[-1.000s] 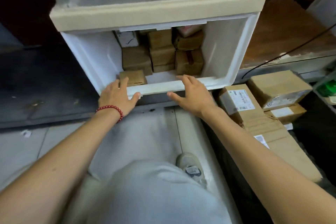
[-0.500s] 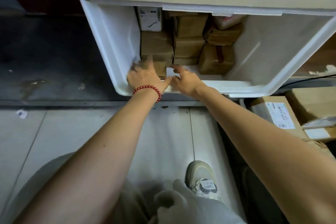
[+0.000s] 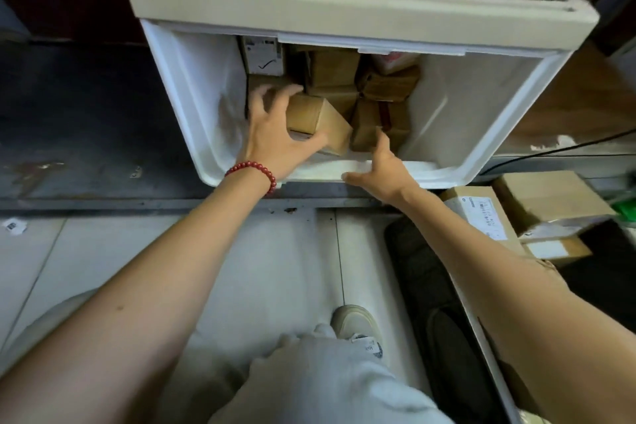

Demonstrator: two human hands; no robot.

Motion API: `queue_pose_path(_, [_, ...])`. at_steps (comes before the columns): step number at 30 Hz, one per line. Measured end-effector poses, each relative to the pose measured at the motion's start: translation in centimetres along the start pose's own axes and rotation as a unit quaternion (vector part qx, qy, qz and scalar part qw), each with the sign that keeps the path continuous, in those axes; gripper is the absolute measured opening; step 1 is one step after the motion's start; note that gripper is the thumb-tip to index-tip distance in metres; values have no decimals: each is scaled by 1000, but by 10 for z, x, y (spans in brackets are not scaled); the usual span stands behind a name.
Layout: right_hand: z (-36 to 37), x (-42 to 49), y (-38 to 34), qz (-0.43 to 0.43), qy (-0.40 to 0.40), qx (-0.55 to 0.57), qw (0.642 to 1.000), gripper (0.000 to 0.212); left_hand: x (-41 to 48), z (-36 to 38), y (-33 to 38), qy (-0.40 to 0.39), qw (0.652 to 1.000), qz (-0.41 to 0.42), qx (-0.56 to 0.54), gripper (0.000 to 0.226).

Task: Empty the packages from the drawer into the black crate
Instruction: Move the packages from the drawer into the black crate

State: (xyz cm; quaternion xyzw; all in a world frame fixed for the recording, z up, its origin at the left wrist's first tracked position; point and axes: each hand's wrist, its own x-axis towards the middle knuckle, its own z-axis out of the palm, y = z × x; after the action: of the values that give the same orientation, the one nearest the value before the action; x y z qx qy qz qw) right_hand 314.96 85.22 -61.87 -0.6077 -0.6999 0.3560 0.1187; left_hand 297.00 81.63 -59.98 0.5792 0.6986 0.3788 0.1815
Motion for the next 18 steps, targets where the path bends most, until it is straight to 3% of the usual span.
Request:
queue_pose_path(3, [-13,-23,12,14,38,95,995,102,-26,-5,25,-25,998,18,-47,68])
queue_pose_path(6, [-16,-53,24,18,63,201,977,79,-58,-1,42,-40,997,13,-67,71])
queue_pose_path(8, [-10,-72,33,18,83,267,960,65,-81,3,52,-16,998,7,-67,75])
queue_pose_path(11, [0,-103,44,43,73,380,921,66,-109,6,61,12,998,-9,-59,70])
queue_pose_path(15, [3,-138,57,20,50,419,906,43,-116,1,66,10,996,-49,-77,56])
queue_pose_path(18, [-2,-154,67,32,74,461,884,52,-111,3,66,-30,990,-77,-113,40])
